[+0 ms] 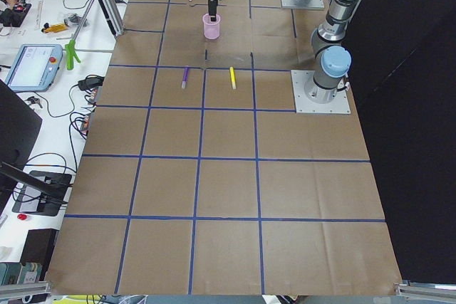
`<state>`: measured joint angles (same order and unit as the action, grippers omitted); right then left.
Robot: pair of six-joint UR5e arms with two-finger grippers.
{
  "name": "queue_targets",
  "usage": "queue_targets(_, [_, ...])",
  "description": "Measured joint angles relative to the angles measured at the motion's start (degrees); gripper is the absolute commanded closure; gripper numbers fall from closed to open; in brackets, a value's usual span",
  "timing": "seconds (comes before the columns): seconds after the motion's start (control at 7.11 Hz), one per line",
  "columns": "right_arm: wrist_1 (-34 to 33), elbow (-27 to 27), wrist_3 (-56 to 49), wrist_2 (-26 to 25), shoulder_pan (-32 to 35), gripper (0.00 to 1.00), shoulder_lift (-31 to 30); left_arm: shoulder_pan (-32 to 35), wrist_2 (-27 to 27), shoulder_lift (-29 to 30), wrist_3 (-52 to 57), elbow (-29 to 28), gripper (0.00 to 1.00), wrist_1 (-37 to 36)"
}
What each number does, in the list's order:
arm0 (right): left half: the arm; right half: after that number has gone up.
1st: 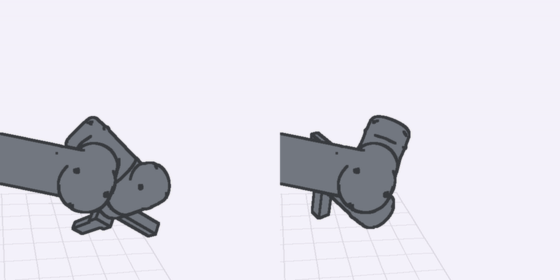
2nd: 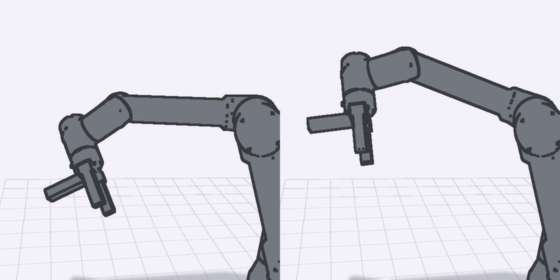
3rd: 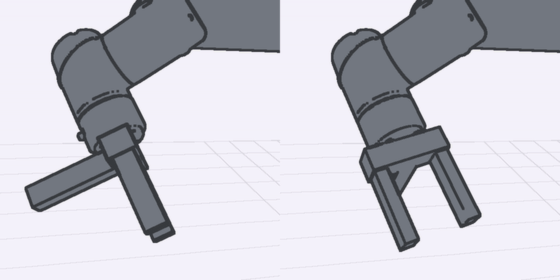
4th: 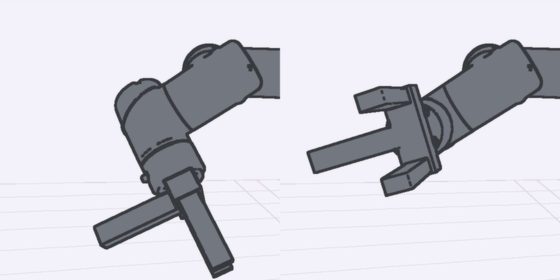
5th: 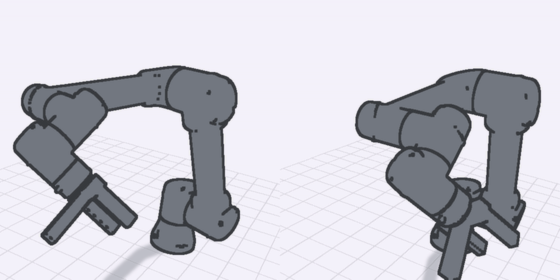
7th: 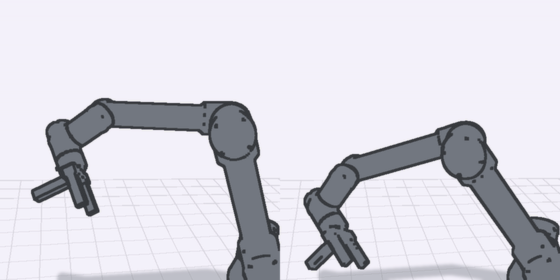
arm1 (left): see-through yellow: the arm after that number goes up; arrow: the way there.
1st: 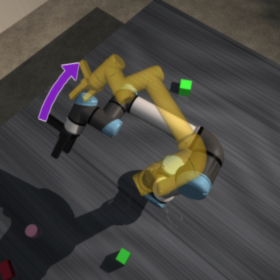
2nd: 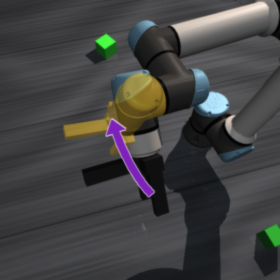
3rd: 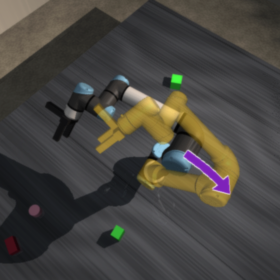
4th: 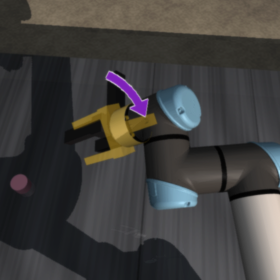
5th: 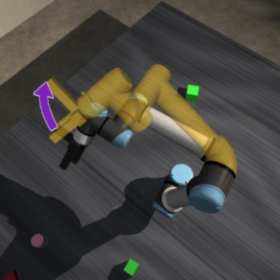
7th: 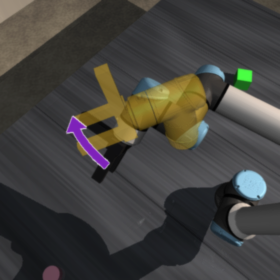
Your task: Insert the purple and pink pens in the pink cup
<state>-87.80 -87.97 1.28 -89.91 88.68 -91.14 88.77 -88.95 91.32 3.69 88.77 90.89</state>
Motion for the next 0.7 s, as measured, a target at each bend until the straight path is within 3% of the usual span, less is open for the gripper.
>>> queue_targets(0.42, [-0.1,-0.1,-1.7,0.0,-0.2,0.0,0.1,-0.1,-0.1,0.0,0.0,0.0,0.02,-0.1])
queue_targets(0.7, [-0.4,-0.2,-9.6,0.0,-0.9,0.0,0.3,-0.2,-0.1,-0.1,0.1,0.0,0.02,-0.1])
